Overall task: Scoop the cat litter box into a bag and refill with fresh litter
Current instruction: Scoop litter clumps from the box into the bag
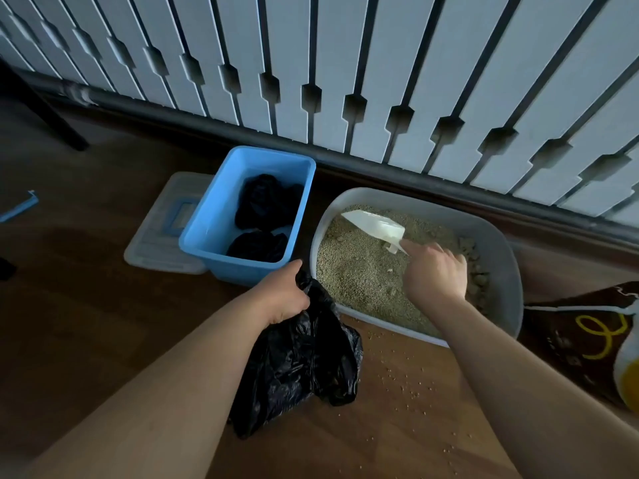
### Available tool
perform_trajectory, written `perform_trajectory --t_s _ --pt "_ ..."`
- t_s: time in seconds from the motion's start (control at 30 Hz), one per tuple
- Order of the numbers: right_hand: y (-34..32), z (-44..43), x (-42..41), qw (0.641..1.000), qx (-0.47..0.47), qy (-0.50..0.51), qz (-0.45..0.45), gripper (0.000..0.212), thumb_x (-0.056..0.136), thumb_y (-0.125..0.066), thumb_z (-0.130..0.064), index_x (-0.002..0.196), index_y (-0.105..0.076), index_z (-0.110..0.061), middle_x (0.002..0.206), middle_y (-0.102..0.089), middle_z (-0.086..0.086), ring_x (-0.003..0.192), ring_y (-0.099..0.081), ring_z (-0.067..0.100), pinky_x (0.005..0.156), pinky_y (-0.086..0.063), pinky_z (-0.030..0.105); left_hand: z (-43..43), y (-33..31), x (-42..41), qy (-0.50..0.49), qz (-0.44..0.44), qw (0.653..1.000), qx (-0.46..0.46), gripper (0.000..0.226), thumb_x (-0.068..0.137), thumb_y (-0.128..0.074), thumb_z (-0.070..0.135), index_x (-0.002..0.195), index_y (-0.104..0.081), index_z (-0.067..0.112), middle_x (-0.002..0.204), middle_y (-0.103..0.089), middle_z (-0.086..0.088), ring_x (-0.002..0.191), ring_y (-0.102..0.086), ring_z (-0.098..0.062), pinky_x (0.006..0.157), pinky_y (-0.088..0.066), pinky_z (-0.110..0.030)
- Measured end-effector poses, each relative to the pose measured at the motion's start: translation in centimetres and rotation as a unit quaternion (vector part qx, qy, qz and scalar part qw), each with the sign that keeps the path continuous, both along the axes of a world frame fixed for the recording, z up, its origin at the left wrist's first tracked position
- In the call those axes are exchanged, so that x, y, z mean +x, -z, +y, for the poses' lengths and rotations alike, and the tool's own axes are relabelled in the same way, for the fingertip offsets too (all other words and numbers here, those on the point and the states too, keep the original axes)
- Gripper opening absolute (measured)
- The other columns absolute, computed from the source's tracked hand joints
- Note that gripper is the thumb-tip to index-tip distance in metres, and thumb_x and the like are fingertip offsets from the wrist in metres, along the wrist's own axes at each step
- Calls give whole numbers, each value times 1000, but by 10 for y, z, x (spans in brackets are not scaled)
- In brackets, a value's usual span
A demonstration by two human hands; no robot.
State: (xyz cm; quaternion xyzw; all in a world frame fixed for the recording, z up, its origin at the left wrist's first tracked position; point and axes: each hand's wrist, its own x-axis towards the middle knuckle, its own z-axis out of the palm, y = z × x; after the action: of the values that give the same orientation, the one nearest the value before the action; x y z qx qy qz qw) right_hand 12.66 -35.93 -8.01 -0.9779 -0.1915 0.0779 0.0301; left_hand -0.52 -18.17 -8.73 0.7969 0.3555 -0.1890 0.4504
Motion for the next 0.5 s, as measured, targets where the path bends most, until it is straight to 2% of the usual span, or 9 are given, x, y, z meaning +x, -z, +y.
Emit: perform_trajectory --t_s 0.13,0.23,0.3,0.37,0.4,0.43,0.5 --pt "8 32 28 995 -73 -44 -52 44 91 -47 -12 130 -56 -30 121 -60 6 117 -52 26 103 -32 39 -2 9 9 6 15 1000 -22 82 91 -50 3 154 -4 28 151 -34 -5 86 -59 -16 59 -46 -22" --pt "17 52 36 990 -116 -65 -52 37 91 -48 -13 123 -61 -26 117 -60 5 113 -54 26 100 -33 38 -3 15 14 11 25 999 -28 84 90 -49 2 154 -2 28 151 -36 -7 108 -60 -24 61 -49 -25" --pt "22 52 40 988 -123 -76 -47 35 91 -48 -14 121 -62 -26 119 -60 5 113 -54 26 101 -33 39 -5 16 19 14 26 999 -29 83 90 -48 2 154 -2 28 150 -37 -7 90 -62 -16 56 -45 -22" --pt "25 41 42 986 -124 -111 -34 39 92 -47 -12 126 -59 -29 122 -60 4 115 -54 24 105 -30 40 -7 15 25 26 33 999 -24 82 91 -47 3 154 -1 28 146 -41 -10 69 -55 -11 51 -39 -21" --pt "24 34 42 983 -124 -129 -31 43 93 -46 -10 129 -56 -32 123 -60 3 116 -54 23 106 -29 40 -8 15 28 34 38 998 -20 82 92 -46 3 154 0 28 145 -42 -12 65 -51 -10 50 -38 -21" --pt "22 25 42 982 -122 -142 -34 47 93 -46 -9 131 -54 -35 123 -60 1 115 -54 22 106 -28 39 -9 14 31 42 42 998 -16 81 92 -45 4 155 1 28 145 -42 -13 67 -52 -11 49 -37 -21" --pt "15 6 45 980 -120 -151 -51 51 94 -47 -10 133 -51 -42 127 -60 -4 116 -54 20 104 -28 38 -10 12 35 48 47 998 -9 79 93 -43 4 155 1 27 147 -40 -14 82 -59 -14 47 -35 -20"
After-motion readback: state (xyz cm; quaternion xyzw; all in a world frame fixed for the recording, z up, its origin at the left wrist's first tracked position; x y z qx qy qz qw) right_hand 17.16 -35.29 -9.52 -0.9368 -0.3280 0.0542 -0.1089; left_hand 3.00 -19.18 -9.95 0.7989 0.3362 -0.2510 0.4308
